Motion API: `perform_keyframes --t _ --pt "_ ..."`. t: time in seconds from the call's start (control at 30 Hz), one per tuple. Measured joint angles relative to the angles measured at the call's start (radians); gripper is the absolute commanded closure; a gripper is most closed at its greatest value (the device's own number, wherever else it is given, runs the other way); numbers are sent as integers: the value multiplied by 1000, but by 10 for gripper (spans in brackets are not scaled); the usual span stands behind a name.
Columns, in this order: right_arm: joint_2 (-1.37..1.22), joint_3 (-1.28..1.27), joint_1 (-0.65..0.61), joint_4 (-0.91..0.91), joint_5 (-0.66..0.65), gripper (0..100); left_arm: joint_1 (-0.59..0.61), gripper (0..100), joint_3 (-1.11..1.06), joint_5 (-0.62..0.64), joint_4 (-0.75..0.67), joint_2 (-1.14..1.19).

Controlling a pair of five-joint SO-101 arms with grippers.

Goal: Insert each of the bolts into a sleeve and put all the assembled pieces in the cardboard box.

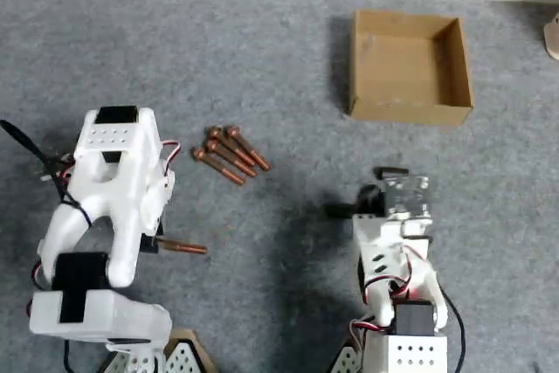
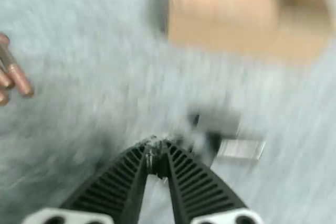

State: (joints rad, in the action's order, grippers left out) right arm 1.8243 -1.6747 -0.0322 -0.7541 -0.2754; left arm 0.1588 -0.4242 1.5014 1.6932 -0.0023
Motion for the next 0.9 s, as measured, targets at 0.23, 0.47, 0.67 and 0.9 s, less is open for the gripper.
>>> perform_keyframes --t 0.23,0.47,0.67,0.9 --pt "0 0 3 71 -245 989 0 995 0 0 -34 43" --pt "-8 0 -3 54 -368 989 0 995 0 0 -84 68" --pt "-181 -2 -49 37 -486 989 0 995 0 0 -84 68" --pt "-638 161 -54 37 -514 953 0 995 0 0 -84 68"
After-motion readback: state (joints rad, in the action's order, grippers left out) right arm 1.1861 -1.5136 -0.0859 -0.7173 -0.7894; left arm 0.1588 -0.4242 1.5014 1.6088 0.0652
